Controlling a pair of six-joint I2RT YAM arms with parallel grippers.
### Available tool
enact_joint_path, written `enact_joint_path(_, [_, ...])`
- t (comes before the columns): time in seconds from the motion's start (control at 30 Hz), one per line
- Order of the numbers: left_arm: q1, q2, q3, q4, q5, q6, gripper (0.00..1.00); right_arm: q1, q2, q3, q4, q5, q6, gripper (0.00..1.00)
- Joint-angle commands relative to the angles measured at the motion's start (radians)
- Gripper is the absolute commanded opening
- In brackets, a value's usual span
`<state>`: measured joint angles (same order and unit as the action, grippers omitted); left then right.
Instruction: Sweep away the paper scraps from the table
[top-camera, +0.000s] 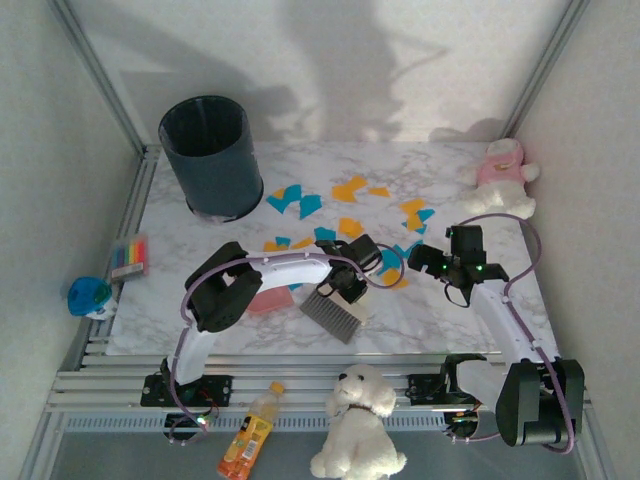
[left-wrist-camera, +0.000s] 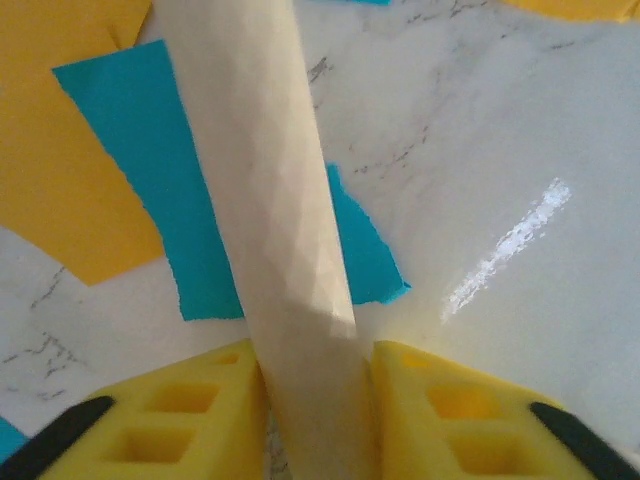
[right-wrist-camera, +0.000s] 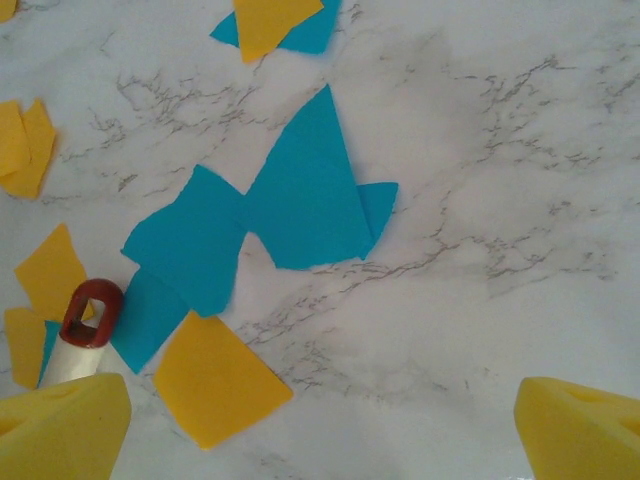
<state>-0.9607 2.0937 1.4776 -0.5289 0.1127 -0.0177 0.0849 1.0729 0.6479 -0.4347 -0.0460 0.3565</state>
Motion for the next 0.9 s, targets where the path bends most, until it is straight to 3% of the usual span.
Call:
enact_joint_path(0.0, [-0.016,0.015,-0.007,-0.037,-0.002,0.01,0.27,-0.004,0.008,0.007,-0.023,0.004,0.017,0.99])
enact_joint_path(0.4, [0.01,-0.149,-0.085,0.14,-0.05,-0.005,0.19,-0.006,0.048,0.078,0.001,-0.243,0.081,0.98])
enact_joint_path(0.87, [0.064,-0.247,-0.093,0.279,0.048,0.028,0.18,-0.007,0.105,0.081,0.226,-0.607,0.185,0.72])
